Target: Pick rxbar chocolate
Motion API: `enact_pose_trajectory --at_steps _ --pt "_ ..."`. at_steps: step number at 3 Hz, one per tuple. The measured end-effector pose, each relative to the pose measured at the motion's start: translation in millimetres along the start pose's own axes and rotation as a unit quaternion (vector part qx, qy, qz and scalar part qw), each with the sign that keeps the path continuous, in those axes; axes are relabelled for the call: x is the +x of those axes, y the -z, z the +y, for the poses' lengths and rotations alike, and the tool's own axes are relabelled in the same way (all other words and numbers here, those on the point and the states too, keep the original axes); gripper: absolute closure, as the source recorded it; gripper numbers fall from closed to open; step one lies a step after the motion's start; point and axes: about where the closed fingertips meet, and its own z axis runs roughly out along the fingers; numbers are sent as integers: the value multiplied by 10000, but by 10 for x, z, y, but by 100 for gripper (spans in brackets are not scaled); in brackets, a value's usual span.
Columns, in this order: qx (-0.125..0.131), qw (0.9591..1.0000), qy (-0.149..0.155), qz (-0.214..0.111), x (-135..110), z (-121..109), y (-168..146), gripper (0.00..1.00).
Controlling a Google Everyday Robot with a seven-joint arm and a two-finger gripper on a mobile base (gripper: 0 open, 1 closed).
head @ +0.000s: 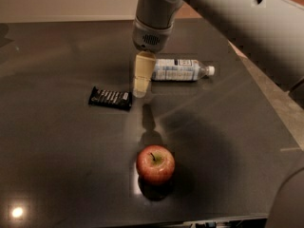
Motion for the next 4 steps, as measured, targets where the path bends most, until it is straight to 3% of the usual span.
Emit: enact_pose_trajectory --at_steps 2,4 --pt "-284 9992 162 248 -467 54 -494 0" --pt "-522 9974 68 487 -626 114 -854 0"
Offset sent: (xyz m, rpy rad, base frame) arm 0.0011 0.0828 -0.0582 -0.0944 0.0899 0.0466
